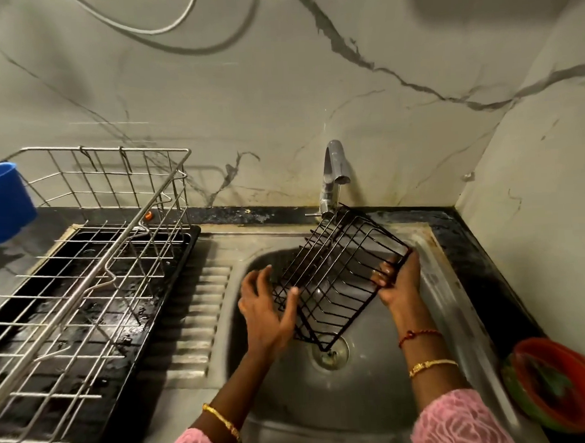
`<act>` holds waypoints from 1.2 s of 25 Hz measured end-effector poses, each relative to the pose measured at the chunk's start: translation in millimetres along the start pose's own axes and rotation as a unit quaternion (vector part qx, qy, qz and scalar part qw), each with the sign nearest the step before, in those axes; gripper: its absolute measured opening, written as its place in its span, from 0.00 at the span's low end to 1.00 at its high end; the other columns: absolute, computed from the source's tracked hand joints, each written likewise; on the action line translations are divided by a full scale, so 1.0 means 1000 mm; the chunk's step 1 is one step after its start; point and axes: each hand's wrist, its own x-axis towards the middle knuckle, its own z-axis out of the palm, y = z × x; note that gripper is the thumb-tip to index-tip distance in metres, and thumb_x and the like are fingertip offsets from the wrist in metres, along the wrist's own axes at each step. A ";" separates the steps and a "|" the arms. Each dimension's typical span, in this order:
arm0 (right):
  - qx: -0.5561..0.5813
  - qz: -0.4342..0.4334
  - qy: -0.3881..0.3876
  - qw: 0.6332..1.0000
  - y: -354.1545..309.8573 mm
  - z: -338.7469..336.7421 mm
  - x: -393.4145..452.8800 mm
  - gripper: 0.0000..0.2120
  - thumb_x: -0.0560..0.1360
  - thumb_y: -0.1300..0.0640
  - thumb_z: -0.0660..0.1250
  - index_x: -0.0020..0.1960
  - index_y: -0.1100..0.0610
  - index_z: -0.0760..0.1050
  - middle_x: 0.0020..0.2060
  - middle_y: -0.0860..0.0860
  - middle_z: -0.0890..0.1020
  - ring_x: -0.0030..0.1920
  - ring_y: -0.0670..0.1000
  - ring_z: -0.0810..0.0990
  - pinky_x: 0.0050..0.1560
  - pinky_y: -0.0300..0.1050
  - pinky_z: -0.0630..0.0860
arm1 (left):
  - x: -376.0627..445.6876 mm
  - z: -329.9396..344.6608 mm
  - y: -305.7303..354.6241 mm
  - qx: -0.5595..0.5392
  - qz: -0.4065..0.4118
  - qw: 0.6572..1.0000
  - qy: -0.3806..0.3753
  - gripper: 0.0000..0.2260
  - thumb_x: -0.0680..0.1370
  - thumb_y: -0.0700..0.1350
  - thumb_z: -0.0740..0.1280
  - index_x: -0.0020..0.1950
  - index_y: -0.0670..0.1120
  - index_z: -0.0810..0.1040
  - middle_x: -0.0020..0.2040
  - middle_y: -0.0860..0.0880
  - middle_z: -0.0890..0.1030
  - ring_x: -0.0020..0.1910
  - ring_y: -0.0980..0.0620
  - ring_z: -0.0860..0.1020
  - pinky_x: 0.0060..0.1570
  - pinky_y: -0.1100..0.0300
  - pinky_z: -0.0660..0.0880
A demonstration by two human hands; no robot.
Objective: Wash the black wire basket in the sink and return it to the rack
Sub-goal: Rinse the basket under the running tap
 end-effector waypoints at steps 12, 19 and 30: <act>-0.148 -0.038 -0.114 0.982 -0.028 0.044 0.044 0.18 0.73 0.41 0.63 0.32 0.52 0.66 0.21 0.44 0.65 0.18 0.42 0.60 0.17 0.32 0.52 | 0.018 0.024 0.008 -0.468 -0.460 0.750 -0.080 0.22 0.78 0.62 0.58 0.52 0.43 0.75 0.55 0.44 0.76 0.55 0.43 0.74 0.44 0.53 0.74; -0.308 -0.009 -0.178 0.935 -0.028 0.077 0.046 0.16 0.75 0.50 0.63 0.30 0.52 0.65 0.18 0.43 0.64 0.16 0.42 0.56 0.18 0.30 0.50 | -0.007 0.035 -0.009 -0.387 -0.476 0.785 -0.087 0.22 0.80 0.59 0.56 0.48 0.41 0.76 0.46 0.44 0.78 0.47 0.43 0.76 0.43 0.53 0.74; -0.491 0.011 -0.232 0.839 -0.028 0.091 0.036 0.22 0.72 0.46 0.69 0.22 0.51 0.74 0.22 0.45 0.65 0.19 0.43 0.60 0.20 0.32 0.52 | 0.111 0.005 -0.009 -0.185 -0.288 0.939 -0.011 0.08 0.78 0.47 0.64 0.48 0.43 0.78 0.47 0.43 0.82 0.48 0.43 0.80 0.54 0.48 0.77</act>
